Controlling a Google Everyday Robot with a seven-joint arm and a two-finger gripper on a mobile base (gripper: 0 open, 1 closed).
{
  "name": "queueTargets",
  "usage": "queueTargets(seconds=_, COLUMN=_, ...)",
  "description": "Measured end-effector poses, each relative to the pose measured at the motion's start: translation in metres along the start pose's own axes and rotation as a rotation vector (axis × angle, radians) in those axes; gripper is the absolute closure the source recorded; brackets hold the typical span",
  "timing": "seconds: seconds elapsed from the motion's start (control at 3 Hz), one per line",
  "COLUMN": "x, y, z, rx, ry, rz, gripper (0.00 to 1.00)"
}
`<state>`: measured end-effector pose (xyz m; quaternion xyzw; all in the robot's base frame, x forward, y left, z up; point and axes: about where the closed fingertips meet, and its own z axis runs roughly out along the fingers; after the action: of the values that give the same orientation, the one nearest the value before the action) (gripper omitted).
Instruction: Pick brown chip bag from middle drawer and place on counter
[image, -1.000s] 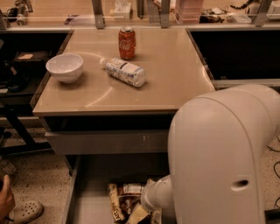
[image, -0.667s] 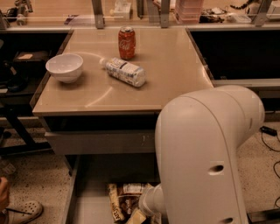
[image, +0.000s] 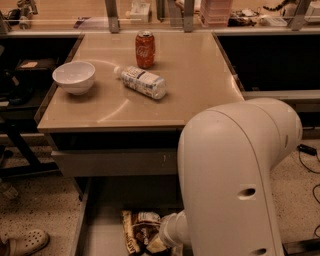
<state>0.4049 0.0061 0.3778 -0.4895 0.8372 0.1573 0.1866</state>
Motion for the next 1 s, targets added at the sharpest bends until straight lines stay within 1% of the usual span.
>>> queueTargets(seconds=0.67, x=0.000, y=0.000, z=0.000, rx=0.000, ry=0.000, rz=0.000, gripper=0.87)
queueTargets(seconds=1.0, x=-0.014, y=0.005, z=-0.026, rx=-0.004, ry=-0.037, rz=0.019, gripper=1.00)
